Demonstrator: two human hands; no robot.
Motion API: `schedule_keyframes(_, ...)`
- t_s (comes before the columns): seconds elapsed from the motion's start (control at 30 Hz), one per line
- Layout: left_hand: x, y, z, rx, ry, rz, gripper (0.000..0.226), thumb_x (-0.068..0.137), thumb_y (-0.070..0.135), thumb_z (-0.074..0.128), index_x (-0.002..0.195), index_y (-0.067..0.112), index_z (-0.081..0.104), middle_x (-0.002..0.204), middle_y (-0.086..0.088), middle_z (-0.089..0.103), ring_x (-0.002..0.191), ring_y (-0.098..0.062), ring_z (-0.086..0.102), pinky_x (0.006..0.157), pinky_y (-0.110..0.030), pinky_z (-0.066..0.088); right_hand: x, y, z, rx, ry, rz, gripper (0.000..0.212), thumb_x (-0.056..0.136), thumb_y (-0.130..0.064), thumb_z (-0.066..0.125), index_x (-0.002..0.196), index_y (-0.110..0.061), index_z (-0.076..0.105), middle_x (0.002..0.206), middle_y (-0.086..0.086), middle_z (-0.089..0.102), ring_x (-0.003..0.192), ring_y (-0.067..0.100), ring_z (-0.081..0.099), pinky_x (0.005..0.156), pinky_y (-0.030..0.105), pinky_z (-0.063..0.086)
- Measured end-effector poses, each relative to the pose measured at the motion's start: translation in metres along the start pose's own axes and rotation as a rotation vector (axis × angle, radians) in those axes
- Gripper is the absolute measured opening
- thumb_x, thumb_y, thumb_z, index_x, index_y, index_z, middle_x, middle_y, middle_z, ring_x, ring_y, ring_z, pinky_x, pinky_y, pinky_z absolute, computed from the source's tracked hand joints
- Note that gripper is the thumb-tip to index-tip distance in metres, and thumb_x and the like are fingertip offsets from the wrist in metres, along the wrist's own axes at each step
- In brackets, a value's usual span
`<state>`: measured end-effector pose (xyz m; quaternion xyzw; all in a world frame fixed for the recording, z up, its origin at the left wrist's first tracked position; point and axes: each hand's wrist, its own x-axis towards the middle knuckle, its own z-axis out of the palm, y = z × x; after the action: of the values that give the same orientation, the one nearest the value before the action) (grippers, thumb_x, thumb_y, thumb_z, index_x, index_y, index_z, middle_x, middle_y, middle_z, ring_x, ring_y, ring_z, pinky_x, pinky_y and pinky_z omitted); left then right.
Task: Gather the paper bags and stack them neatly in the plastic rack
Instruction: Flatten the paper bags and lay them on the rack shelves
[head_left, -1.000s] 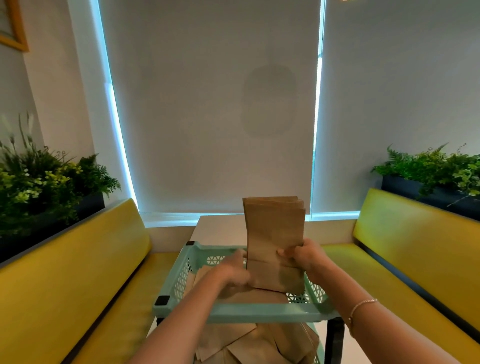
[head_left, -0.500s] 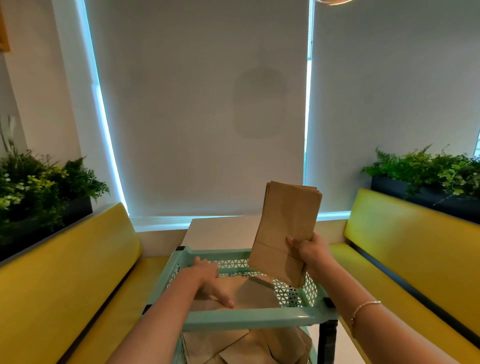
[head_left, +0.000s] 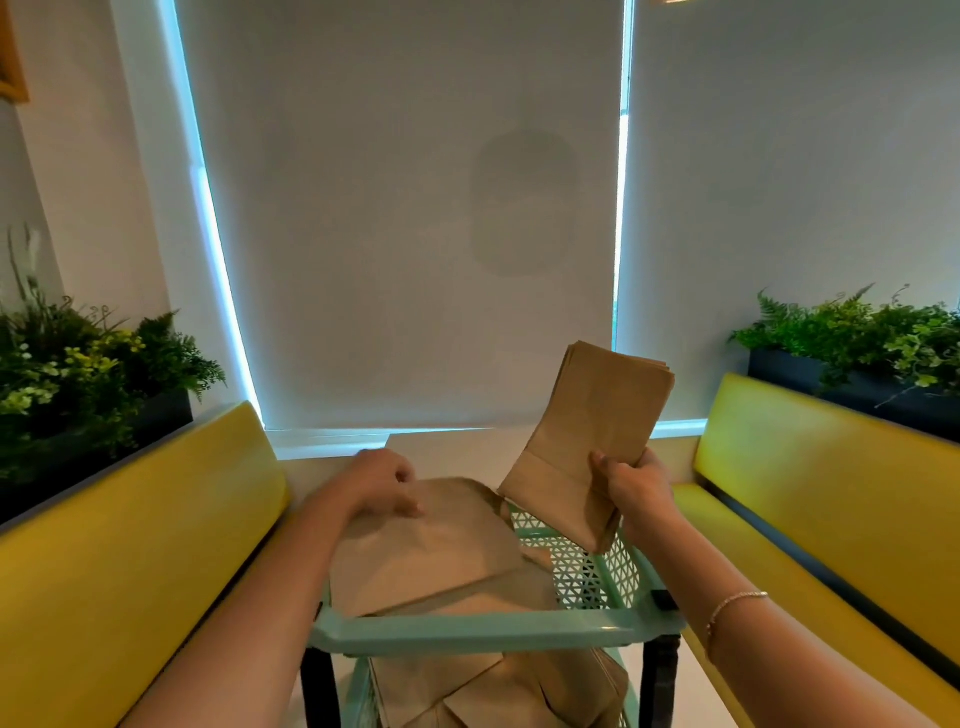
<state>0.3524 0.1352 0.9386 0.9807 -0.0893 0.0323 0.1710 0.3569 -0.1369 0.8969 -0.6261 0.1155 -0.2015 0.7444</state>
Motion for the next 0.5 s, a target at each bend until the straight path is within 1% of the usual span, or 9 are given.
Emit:
schedule_keyframes(0.07,-0.005,-0.003,-0.015,-0.183,0.096,-0.027,0.017,0.080,0.027,0.072,0.073,0.018,0.060,0.077,0.002,0.057,0.073,-0.012,0.051,0.052,-0.017,0.036,0.000,-0.002,0.001,-0.011,0.011,-0.001,0.022,0.086,-0.009,0.064,0.104,-0.017,0.055,0.101,0.009,0.063,0.092,0.028,0.059,0.082,0.038,0.050)
schedule_keyframes(0.17,-0.011,0.000,-0.023,-0.631,0.121,-0.065,0.016,0.085,0.022,0.068,0.079,0.010,0.061,0.073,0.000,0.061,0.058,-0.008,0.057,0.044,-0.011,0.041,-0.002,-0.003,0.001,-0.059,0.008,0.009,0.024,0.085,-0.010,0.064,0.107,-0.016,0.057,0.103,0.009,0.063,0.096,0.029,0.060,0.087,0.042,0.051)
schedule_keyframes(0.2,-0.013,0.002,-0.023,-0.733,0.123,-0.076,0.017,0.086,0.022,0.067,0.078,0.009,0.060,0.072,-0.001,0.062,0.055,-0.008,0.057,0.046,-0.013,0.044,-0.003,-0.003,0.002,-0.063,0.008,0.010,0.025,0.085,-0.009,0.064,0.108,-0.015,0.057,0.104,0.009,0.063,0.097,0.030,0.060,0.088,0.043,0.051)
schedule_keyframes(0.23,-0.013,0.005,-0.022,-0.812,0.132,-0.081,0.017,0.086,0.023,0.066,0.078,0.009,0.059,0.072,-0.002,0.062,0.057,-0.011,0.058,0.051,-0.018,0.046,-0.004,-0.003,0.002,-0.059,0.008,0.014,0.026,0.085,-0.009,0.064,0.110,-0.015,0.057,0.104,0.010,0.063,0.097,0.030,0.060,0.088,0.043,0.051)
schedule_keyframes(0.33,-0.007,0.021,-0.006,-1.082,0.139,-0.095,0.015,0.090,0.024,0.062,0.082,0.011,0.059,0.078,-0.006,0.064,0.067,-0.019,0.059,0.065,-0.029,0.049,-0.008,-0.001,0.005,-0.060,-0.013,0.046,0.026,0.087,-0.010,0.061,0.113,-0.012,0.055,0.105,0.011,0.062,0.093,0.028,0.058,0.085,0.040,0.050)
schedule_keyframes(0.4,0.001,0.034,0.017,-1.164,0.130,-0.113,0.016,0.091,0.027,0.059,0.088,0.011,0.060,0.083,-0.007,0.067,0.072,-0.022,0.062,0.074,-0.035,0.051,-0.012,0.001,0.009,-0.046,-0.087,0.083,0.022,0.090,-0.012,0.058,0.112,-0.010,0.054,0.103,0.011,0.064,0.087,0.026,0.060,0.082,0.041,0.052)
schedule_keyframes(0.47,0.008,0.045,0.043,-1.092,0.125,-0.132,0.020,0.092,0.034,0.057,0.091,0.014,0.058,0.093,-0.009,0.068,0.083,-0.025,0.064,0.083,-0.040,0.053,-0.019,0.001,0.015,-0.001,-0.190,0.132,0.020,0.094,-0.016,0.054,0.111,-0.006,0.056,0.093,0.010,0.066,0.077,0.022,0.061,0.075,0.038,0.053)
schedule_keyframes(0.5,0.012,0.050,0.055,-1.040,0.118,-0.144,0.022,0.092,0.037,0.056,0.094,0.015,0.056,0.100,-0.010,0.067,0.091,-0.027,0.064,0.088,-0.044,0.052,-0.023,0.001,0.018,0.021,-0.235,0.143,0.022,0.096,-0.020,0.050,0.111,-0.006,0.057,0.090,0.009,0.067,0.076,0.022,0.062,0.074,0.037,0.053)
